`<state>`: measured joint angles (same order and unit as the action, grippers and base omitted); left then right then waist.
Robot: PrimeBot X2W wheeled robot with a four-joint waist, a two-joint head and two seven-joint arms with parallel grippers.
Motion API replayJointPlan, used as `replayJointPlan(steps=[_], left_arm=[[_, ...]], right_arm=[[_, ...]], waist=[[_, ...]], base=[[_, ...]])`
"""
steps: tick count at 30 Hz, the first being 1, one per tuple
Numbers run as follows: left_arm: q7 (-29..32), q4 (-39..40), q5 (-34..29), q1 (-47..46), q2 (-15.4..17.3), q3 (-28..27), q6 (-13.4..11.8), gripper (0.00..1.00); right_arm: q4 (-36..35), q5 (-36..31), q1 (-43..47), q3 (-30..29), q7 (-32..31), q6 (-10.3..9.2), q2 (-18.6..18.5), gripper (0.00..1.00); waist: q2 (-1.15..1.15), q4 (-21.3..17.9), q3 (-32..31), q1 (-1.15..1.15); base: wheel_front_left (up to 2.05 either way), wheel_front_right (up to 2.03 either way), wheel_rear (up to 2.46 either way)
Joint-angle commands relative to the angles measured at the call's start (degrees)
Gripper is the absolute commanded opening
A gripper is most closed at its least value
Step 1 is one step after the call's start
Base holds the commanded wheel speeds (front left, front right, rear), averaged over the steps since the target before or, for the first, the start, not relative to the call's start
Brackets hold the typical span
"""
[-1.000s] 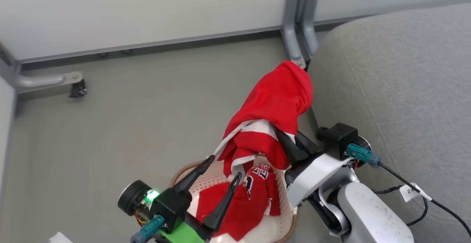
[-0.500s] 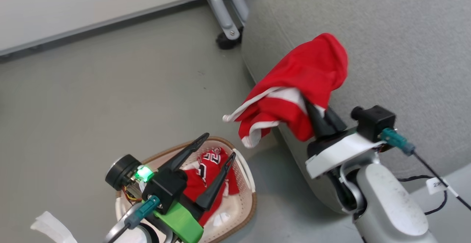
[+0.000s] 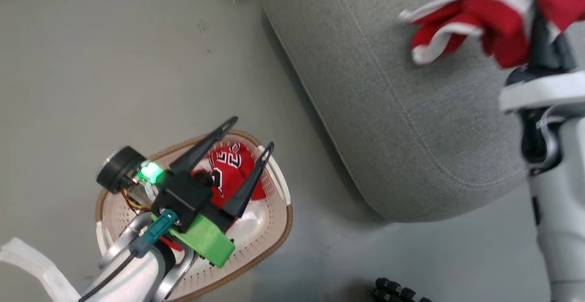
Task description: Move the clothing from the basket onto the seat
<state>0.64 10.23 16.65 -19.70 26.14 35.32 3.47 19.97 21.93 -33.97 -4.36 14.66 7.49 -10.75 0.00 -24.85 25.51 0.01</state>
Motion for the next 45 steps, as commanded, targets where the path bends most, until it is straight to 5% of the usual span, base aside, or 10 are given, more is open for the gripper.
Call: replayJointPlan(steps=[1, 12, 13, 14, 15, 30, 45], left_arm=[[0.1, 0.5, -0.7, -1.9, 0.7, -0.4, -0.1, 1.00], [0.9, 2.4, -3.2, -9.5, 2.5, -1.1, 1.2, 1.00], [0.7, 2.2, -3.4, -9.9, 2.6, -1.0, 1.3, 1.00], [0.6, 2.1, -3.4, -10.1, 2.5, -0.9, 1.3, 1.00], [0.4, 2.0, -3.5, -10.3, 2.3, -0.8, 1.3, 1.00], [-4.6, -2.7, -1.5, -7.6, -0.3, -1.1, -1.3, 1.00], [-13.3, -10.2, 4.8, -0.7, -4.6, -8.0, -8.9, 1.00]], right_arm=[[0.7, 0.4, -2.3, -1.4, 0.3, 0.00, -0.9, 0.00], [10.7, 1.2, -12.3, -14.1, 0.5, 0.00, -4.8, 0.00], [12.5, 0.7, -12.2, -14.9, 0.5, 0.00, -4.7, 0.38], [13.5, 0.4, -12.2, -15.6, 0.5, 0.00, -4.4, 0.51], [14.5, -0.2, -12.0, -16.3, 0.5, 0.00, -4.2, 1.00], [5.6, -5.1, 2.1, -17.4, 0.6, 0.00, 4.4, 1.00], [-14.5, -8.5, 19.4, -5.1, 0.6, 0.00, 7.8, 1.00]], waist=[[0.00, 0.9, 6.3, -0.01], [0.00, 5.0, 16.5, -0.01], [0.00, 5.3, 16.8, -0.01], [0.00, 5.6, 17.0, -0.01], [0.00, 5.8, 17.2, -0.01], [0.00, 6.6, 11.5, -0.01], [0.00, 11.5, -1.8, -0.01]], base=[[0.00, 0.00, 0.00], [0.00, 0.00, 0.00], [0.00, 0.00, 0.00], [0.00, 0.00, 0.00], [0.00, 0.00, 0.00], [0.00, 0.00, 0.00], [0.00, 0.00, 0.00]])
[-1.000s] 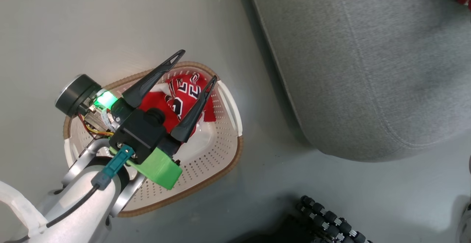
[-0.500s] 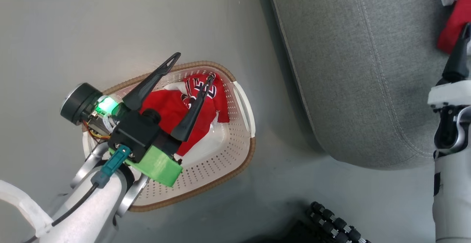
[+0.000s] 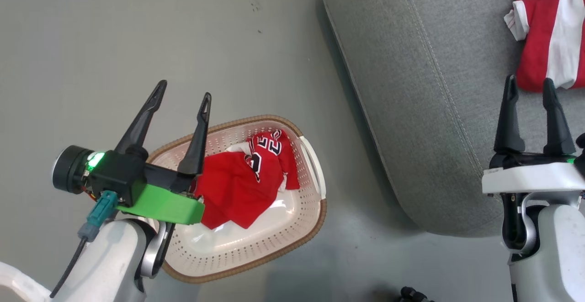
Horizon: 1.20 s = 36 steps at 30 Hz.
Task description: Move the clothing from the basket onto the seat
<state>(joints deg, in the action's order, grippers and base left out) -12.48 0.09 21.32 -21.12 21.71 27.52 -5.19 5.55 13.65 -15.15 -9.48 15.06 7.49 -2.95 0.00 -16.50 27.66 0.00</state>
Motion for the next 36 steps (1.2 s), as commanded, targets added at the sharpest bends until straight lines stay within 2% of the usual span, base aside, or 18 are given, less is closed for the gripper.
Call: replayJointPlan(steps=[1, 9, 17, 28, 36], left_arm=[[-0.8, -0.8, 0.7, 1.2, -0.4, -1.0, -0.7, 1.00], [-2.7, -4.4, 3.8, 4.9, -2.5, -8.5, -3.3, 1.00], [-2.7, -4.9, 1.7, 11.4, -5.3, -16.3, -2.8, 1.00], [-2.7, -6.1, -2.0, 20.0, -8.4, -19.9, 0.3, 1.00], [-2.7, -7.2, -3.6, 24.2, -9.8, -19.9, 1.6, 1.00]], right_arm=[[-1.3, -0.8, 1.5, 0.9, 0.2, 0.00, -0.1, 1.00], [-6.4, -3.4, 6.4, 6.1, -0.4, 0.00, 0.0, 1.00], [-9.6, -5.6, 10.4, 7.7, -3.6, 0.00, 0.0, 1.00], [-10.8, -6.0, 16.7, 10.0, -7.3, 0.00, -0.2, 1.00], [-11.6, -5.3, 20.8, 10.4, -9.1, 0.00, -0.6, 1.00]], waist=[[0.00, 4.0, -4.9, 0.00], [0.00, 10.1, -9.2, 0.00], [0.00, 14.3, -13.8, 0.00], [0.00, 14.8, -21.2, 0.00], [0.00, 14.0, -25.0, 0.00]], base=[[0.00, 0.00, 0.00], [0.00, 0.00, 0.00], [0.00, 0.00, 0.00], [0.00, 0.00, 0.00], [0.00, 0.00, 0.00]])
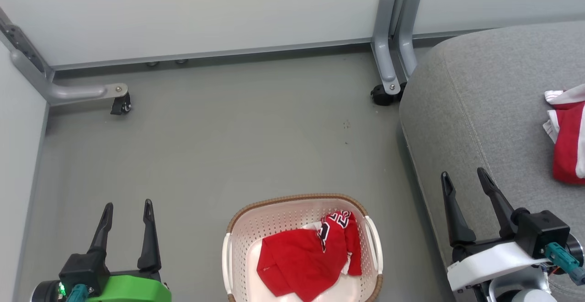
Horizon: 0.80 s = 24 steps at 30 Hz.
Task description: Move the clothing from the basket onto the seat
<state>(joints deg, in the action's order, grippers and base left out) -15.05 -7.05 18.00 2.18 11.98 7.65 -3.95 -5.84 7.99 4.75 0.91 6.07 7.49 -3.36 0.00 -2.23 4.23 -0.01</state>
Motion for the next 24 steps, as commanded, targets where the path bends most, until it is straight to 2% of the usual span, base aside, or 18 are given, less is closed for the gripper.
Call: replayJointPlan(steps=[1, 16, 24], left_arm=[[-0.2, -0.4, -0.3, 1.2, 0.0, -0.2, 0.5, 1.00], [-0.2, -3.3, -0.8, 2.2, -0.6, -1.2, 2.0, 1.00], [-0.2, -3.5, -1.7, 2.3, -1.1, -1.4, 1.8, 1.00]], right_arm=[[-0.4, 0.4, 1.3, 0.1, -0.2, 0.00, -0.2, 1.00], [-1.6, 0.9, 4.2, 0.5, -2.5, 0.00, -0.2, 1.00], [-1.2, 1.1, 4.1, 0.9, -2.6, 0.00, -0.2, 1.00]], waist=[[0.00, -0.4, -1.8, 0.01], [0.00, -0.8, -4.3, 0.01], [0.00, -0.8, -4.3, 0.01]], base=[[0.00, 0.00, 0.00], [0.00, 0.00, 0.00], [0.00, 0.00, 0.00]])
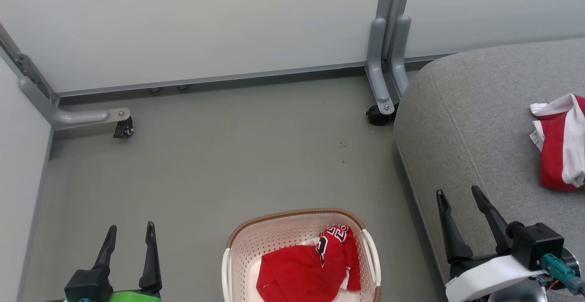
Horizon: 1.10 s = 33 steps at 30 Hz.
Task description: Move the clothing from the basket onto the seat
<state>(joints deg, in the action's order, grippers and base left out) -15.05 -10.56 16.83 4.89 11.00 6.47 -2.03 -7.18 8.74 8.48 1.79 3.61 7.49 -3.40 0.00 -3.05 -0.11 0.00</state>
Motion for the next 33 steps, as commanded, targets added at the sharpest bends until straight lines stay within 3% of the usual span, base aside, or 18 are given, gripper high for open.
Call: replayJointPlan(steps=[1, 17, 24, 33], left_arm=[[-0.2, 0.0, -0.5, -0.4, -0.1, -0.2, -0.1, 1.00], [-0.2, -1.2, -1.6, -3.2, -0.4, -0.2, 1.6, 1.00], [1.5, -4.5, -4.1, -11.4, -2.1, 6.0, 4.7, 1.00], [3.2, -15.2, -6.6, -25.3, -5.3, 14.5, 7.9, 1.00]], right_arm=[[0.1, 0.4, 0.3, 0.0, -0.1, 0.00, -0.2, 1.00], [-0.8, 0.7, -0.9, -0.3, 0.5, 0.00, 0.0, 1.00], [-2.3, 0.8, -5.2, -0.4, 1.7, 0.00, 0.2, 1.00], [-3.4, 1.0, -12.6, -0.3, 4.4, 0.00, 0.4, 1.00]], waist=[[0.00, 0.0, 0.0, 0.00], [0.00, 0.1, 1.9, 0.00], [0.00, -1.0, 8.8, 0.00], [0.00, -3.6, 21.7, 0.00]], base=[[0.00, 0.00, 0.00], [0.00, 0.00, 0.00], [0.00, 0.00, 0.00], [0.00, 0.00, 0.00]])
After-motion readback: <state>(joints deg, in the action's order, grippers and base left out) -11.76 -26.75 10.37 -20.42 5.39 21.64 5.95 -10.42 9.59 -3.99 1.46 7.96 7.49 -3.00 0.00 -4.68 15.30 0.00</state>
